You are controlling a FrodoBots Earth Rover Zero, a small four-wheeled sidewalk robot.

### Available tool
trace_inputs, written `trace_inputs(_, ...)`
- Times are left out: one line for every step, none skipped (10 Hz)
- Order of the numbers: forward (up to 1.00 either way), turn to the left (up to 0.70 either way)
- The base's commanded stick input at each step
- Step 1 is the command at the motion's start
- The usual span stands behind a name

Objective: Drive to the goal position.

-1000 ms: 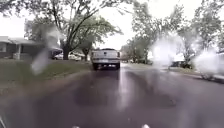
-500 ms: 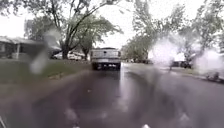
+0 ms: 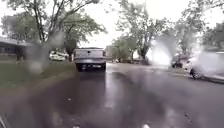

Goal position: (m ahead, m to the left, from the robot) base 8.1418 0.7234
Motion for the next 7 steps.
trace_inputs(0.7,-0.35)
trace_inputs(0.7,-0.35)
trace_inputs(0.7,0.0)
trace_inputs(0.7,0.0)
trace_inputs(0.7,0.0)
trace_inputs(0.7,0.0)
trace_inputs(0.7,0.0)
